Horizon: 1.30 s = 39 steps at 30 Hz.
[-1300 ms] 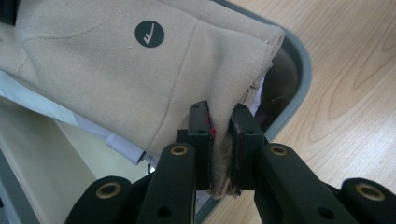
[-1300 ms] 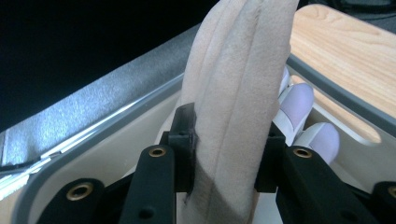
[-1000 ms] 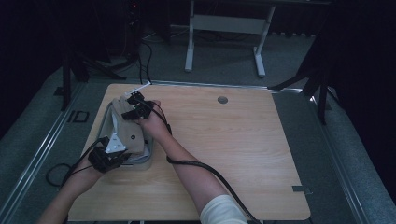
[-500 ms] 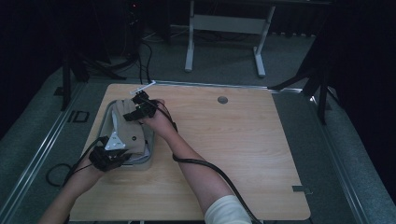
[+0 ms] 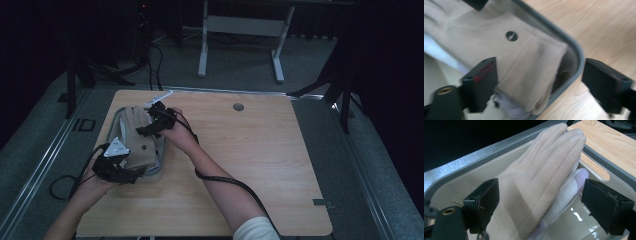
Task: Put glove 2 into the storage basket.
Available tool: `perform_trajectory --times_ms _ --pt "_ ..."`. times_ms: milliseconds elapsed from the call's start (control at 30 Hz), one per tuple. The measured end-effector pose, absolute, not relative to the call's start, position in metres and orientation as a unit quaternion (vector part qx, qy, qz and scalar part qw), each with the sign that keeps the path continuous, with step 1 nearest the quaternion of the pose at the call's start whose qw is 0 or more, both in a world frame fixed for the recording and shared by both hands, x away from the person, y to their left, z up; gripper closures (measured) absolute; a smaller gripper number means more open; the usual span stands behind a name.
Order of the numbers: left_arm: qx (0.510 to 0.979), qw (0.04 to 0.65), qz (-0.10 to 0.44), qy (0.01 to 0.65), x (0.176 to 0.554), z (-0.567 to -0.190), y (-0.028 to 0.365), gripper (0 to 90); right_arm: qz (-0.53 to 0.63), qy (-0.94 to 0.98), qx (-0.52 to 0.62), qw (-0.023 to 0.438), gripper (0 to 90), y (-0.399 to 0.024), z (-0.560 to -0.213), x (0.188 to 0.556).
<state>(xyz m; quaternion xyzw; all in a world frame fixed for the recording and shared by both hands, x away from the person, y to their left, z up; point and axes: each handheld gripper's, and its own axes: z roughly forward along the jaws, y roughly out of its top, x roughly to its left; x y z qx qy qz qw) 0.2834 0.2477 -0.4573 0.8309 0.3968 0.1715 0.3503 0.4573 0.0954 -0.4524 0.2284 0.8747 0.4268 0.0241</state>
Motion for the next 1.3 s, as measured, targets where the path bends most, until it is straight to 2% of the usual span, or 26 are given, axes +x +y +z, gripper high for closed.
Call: perform_trajectory --times_ms 167,300,533,800,1300 --pt "0.802 0.394 0.177 0.413 0.282 -0.452 0.247 5.6 0.434 0.874 0.218 0.027 14.9 0.084 -0.451 0.447" --pt "0.79 0.412 0.184 0.416 0.28 -0.447 0.24 5.0 0.44 0.872 0.214 0.028 14.9 0.072 -0.451 0.439" --pt "0.8 0.409 0.19 0.396 0.278 -0.446 0.217 5.0 0.442 0.87 0.216 0.031 15.0 0.046 -0.455 0.428" --pt "0.798 0.434 0.186 0.374 0.277 -0.445 0.187 5.1 0.447 0.867 0.217 0.037 15.0 0.015 -0.455 0.42" --pt "0.812 0.466 0.141 0.323 0.268 -0.459 0.127 5.1 0.437 0.862 0.252 0.047 15.2 -0.046 -0.471 0.417"
